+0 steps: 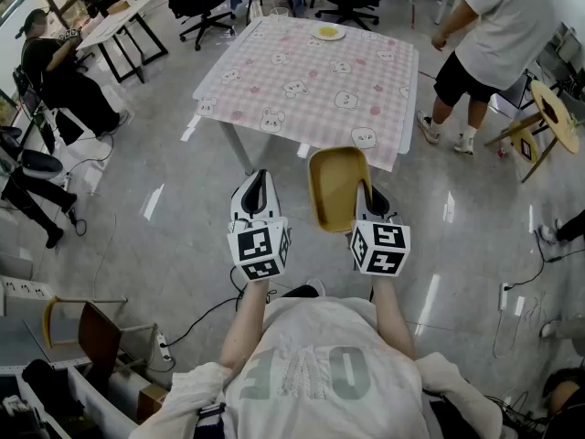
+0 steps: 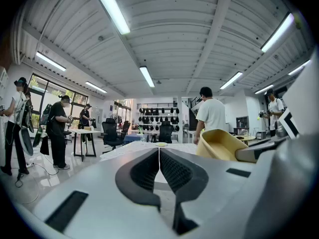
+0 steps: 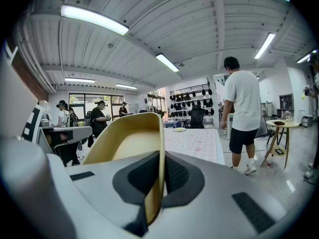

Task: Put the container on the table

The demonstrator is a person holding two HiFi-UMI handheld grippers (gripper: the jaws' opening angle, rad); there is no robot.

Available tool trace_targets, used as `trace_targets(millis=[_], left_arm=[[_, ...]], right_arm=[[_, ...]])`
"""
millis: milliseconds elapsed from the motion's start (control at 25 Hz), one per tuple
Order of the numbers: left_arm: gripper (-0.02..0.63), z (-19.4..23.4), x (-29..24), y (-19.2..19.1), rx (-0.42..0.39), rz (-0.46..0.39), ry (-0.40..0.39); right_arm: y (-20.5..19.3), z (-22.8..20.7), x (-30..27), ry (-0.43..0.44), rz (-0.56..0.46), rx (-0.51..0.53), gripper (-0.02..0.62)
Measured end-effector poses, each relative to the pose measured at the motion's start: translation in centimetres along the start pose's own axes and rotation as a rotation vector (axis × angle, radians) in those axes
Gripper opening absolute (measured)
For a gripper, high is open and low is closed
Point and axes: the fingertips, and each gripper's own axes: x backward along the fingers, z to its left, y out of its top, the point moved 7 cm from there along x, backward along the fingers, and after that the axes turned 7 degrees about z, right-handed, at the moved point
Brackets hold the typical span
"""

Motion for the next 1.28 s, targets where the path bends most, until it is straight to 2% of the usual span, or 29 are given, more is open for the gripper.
trace_targets(millis=[240,480,640,760,1000,1280], left_arm=[[0.028,0.4,0.7,-0.8,0.008,0.008,0.011],[0.028,0.5,1.0,-0.7,0.018,0.003,0.014],[0.028,0.0,1.2,-0.8,0.013,0.008,0.023],[0.028,1.1,1.2,-1.1,0.003,0.014,0.043],[0.028,3.0,-0.9,-0.7,0.006,-0.013,0.068],[0.028,4.0,-6.2,0.5,-0.008,-0.019,0.025]], right_arm=[[-0.6,0.5,0.4,0.010,0.005,0.011,0.031],[-0.8,0.8,0.5,0.079,0.024,0.002,0.031],[-1.2,0.3,0.1,0.086,0.062,-0.006,0.031],[-1.2,0.9,-0.7,0.098,0.064,-0.019,0.031],[0.0,0.4,-2.6,0.083,0.044,-0.017,0.031],[2.0,-0.5,-6.4,0.053,0.024,-0.039,0.031]])
